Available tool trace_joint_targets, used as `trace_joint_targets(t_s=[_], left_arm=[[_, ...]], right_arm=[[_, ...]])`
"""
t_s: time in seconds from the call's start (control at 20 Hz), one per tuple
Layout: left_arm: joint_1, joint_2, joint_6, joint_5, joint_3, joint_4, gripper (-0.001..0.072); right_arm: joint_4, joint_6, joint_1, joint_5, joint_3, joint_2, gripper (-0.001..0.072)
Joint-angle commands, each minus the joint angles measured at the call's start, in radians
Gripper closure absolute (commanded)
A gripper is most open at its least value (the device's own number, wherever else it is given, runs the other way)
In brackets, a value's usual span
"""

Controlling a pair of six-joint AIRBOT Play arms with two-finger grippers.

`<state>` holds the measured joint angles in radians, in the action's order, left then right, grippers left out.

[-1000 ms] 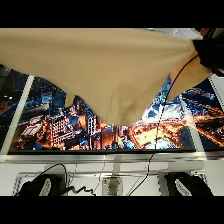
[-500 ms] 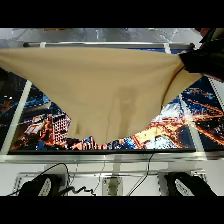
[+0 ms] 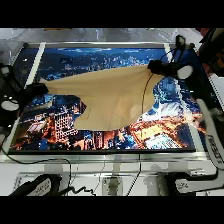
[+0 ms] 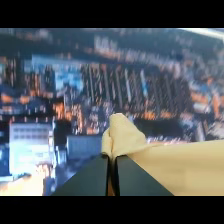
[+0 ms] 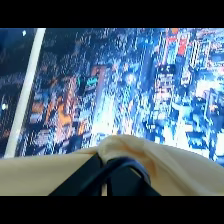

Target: Fold the clothes and pants, and hang the long-sleeved shirts on hangers.

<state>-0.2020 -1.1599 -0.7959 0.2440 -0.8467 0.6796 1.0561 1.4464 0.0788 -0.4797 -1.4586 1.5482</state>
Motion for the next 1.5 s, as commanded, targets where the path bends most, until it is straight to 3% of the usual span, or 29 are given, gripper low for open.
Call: trace_joint_targets(t_s=[0.0, 0.05, 0.1, 0.25, 0.35, 0.45, 0.65, 1.0, 1.1, 1.15, 1.2, 1.25, 1.45], left_arm=[[-0.001, -0.137, 0.000, 0.004, 0.002, -0.001, 0.0684], [0.001, -0.148, 0.000, 0.005, 0.002, -0.001, 0.0684], [0.003, -0.148, 0.000, 0.005, 0.002, 0.000, 0.0684], [0.003, -0.139, 0.000, 0.005, 0.001, 0.000, 0.0684], [0.003, -0.135, 0.000, 0.009, 0.001, 0.000, 0.0684], [0.003, -0.135, 0.000, 0.016, 0.001, 0.000, 0.0684], [0.003, -0.135, 0.000, 0.059, 0.001, 0.000, 0.0684], [0.003, -0.135, 0.000, 0.064, 0.001, 0.000, 0.0684], [0.003, -0.135, 0.000, 0.066, 0.001, 0.000, 0.0684], [0.003, -0.135, 0.000, 0.068, 0.001, 0.000, 0.0684], [0.003, -0.135, 0.000, 0.068, 0.001, 0.000, 0.0684], [0.003, -0.135, 0.000, 0.068, 0.001, 0.000, 0.0685], [0.003, -0.135, 0.000, 0.068, 0.001, 0.000, 0.0684]], right_arm=[[-0.032, -0.001, 0.036, 0.230, -0.001, 0.123, 0.0313], [-0.028, -0.001, 0.034, 0.211, -0.001, 0.122, 0.0092], [-0.018, -0.001, 0.024, 0.155, -0.001, 0.113, 0.0086], [0.025, -0.003, -0.025, -0.260, -0.001, 0.067, 0.0111], [0.018, -0.039, -0.022, -0.650, 0.004, 0.063, 0.0311], [-0.024, -0.073, 0.037, -0.863, 0.058, 0.058, 0.0337], [-0.210, -0.058, 0.261, -0.753, 0.256, 0.035, 0.0337], [-0.188, 0.232, 0.615, -0.358, 0.342, 0.047, 0.0323], [-0.105, 0.384, 0.647, -0.296, 0.342, 0.054, 0.0321], [-0.068, 0.475, 0.646, -0.293, 0.342, 0.063, 0.0271], [-0.032, 0.563, 0.645, -0.293, 0.342, 0.077, 0.0109], [-0.011, 0.626, 0.640, -0.281, 0.342, 0.091, 0.0041], [-0.027, 0.763, 0.639, -0.031, 0.341, 0.120, 0.0064]])
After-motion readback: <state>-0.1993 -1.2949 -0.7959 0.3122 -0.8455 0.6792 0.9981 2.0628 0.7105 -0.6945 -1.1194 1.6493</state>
